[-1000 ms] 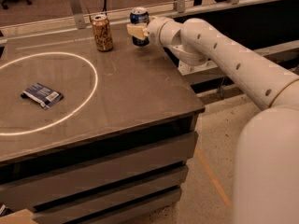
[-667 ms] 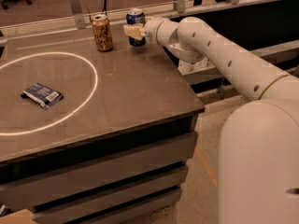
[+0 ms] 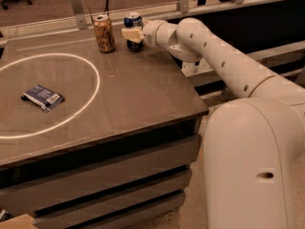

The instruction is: Move pepsi can near orange can

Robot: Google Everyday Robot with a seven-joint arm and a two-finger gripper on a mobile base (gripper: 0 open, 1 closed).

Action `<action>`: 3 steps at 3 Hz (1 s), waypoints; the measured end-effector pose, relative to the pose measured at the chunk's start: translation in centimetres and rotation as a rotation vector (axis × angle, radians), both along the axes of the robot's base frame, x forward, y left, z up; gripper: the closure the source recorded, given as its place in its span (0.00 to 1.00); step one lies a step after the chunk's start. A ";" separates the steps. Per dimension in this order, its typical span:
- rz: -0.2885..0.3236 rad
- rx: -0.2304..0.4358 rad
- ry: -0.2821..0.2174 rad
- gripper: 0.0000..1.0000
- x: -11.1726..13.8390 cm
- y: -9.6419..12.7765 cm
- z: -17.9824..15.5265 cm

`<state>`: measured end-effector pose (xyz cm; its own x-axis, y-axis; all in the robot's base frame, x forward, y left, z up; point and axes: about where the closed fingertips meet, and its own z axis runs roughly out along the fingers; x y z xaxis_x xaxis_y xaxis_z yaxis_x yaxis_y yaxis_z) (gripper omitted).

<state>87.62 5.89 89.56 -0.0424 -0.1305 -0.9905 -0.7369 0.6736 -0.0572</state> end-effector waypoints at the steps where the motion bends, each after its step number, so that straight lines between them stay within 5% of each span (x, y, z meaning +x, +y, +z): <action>1: 0.087 0.019 -0.001 0.71 0.4 1.7 -0.5; 3: 0.169 0.039 -0.002 0.25 0.2 2.7 -0.3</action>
Offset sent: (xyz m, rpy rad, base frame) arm 0.0067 0.0208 -0.0027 0.0464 -0.0042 0.1577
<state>87.83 8.62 89.27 -0.0216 -0.0969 -0.9951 -0.8395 0.5422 -0.0346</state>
